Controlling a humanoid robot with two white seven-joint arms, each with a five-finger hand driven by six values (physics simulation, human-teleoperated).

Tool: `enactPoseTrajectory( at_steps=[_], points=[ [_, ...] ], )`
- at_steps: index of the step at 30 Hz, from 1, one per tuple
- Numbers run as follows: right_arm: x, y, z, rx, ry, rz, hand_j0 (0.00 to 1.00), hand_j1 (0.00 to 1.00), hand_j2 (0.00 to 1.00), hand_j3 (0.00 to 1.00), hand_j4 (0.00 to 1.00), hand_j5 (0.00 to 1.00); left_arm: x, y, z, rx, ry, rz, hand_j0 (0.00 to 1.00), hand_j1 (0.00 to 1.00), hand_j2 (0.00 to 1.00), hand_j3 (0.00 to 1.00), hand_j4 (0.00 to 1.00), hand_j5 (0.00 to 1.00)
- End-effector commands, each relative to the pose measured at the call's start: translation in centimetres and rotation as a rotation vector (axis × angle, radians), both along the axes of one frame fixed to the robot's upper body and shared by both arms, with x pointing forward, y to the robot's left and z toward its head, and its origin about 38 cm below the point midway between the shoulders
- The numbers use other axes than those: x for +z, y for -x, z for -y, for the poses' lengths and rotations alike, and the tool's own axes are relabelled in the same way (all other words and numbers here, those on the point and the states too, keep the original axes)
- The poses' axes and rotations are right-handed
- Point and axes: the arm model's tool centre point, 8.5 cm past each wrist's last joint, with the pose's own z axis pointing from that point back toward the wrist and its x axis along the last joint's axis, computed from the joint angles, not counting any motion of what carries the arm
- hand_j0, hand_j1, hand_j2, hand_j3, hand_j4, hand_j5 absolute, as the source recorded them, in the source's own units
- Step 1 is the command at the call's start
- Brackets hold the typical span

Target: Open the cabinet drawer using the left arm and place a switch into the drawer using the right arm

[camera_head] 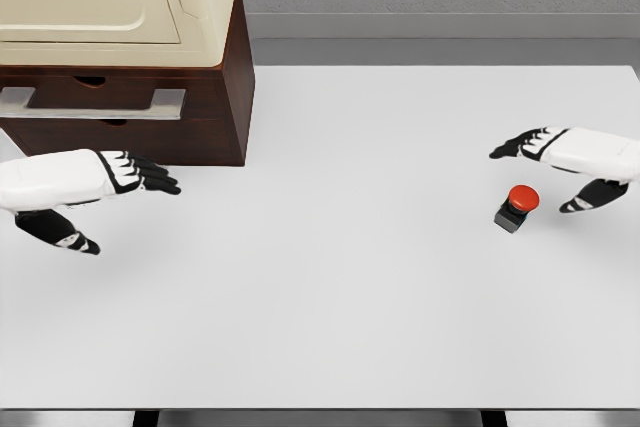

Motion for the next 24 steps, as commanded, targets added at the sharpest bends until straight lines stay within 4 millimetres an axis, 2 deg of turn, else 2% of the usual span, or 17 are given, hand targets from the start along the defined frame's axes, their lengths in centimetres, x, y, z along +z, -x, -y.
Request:
enactPoseTrajectory(
  at_steps=[1, 4, 7, 10, 11, 15, 18, 24],
  points=[
    [-0.7, 0.1, -0.4, 0.002, -0.019, -0.008, 1.00, 1.00, 1.00, 1.00, 1.00, 1.00, 0.0, -0.1, -0.6, 0.014, 0.009, -0.052, 1.00, 1.00, 1.00, 1.00, 1.00, 1.00],
    [-1.4, 0.3, 1.0, -0.031, 0.007, -0.033, 1.00, 1.00, 1.00, 1.00, 1.00, 1.00, 0.3, -0.5, -1.2, 0.039, 0.037, -0.073, 1.00, 1.00, 1.00, 1.00, 1.00, 1.00],
    [-1.7, 0.2, 0.8, -0.031, 0.005, -0.037, 1.00, 1.00, 1.00, 1.00, 1.00, 1.00, 0.5, -0.9, -2.0, 0.063, 0.042, -0.094, 1.00, 1.00, 1.00, 1.00, 1.00, 1.00],
    [-2.2, 0.2, 1.3, -0.039, 0.028, -0.057, 1.00, 1.00, 1.00, 1.00, 1.00, 1.00, 1.2, -1.2, -2.0, 0.067, 0.070, -0.089, 1.00, 1.00, 1.00, 1.00, 1.00, 1.00],
    [-2.0, 0.2, 1.3, -0.037, 0.027, -0.051, 1.00, 1.00, 1.00, 1.00, 1.00, 1.00, 1.8, -1.3, -1.8, 0.061, 0.071, -0.074, 1.00, 1.00, 1.00, 1.00, 1.00, 1.00],
    [-1.7, 0.2, 0.9, -0.027, 0.023, -0.045, 1.00, 1.00, 1.00, 1.00, 1.00, 1.00, 1.8, -1.8, -2.3, 0.082, 0.075, -0.066, 1.00, 1.00, 1.00, 1.00, 1.00, 1.00],
    [-1.2, 0.4, -0.7, 0.019, 0.004, -0.031, 1.00, 1.00, 1.00, 1.00, 1.00, 1.00, 1.8, -2.3, -3.3, 0.120, 0.093, -0.071, 1.00, 1.00, 1.00, 1.00, 1.00, 1.00],
    [-1.7, 0.7, -0.6, 0.024, 0.017, -0.050, 1.00, 1.00, 1.00, 1.00, 1.00, 1.00, 2.0, -2.8, -3.7, 0.136, 0.094, -0.061, 1.00, 1.00, 1.00, 1.00, 1.00, 1.00]
  ],
)
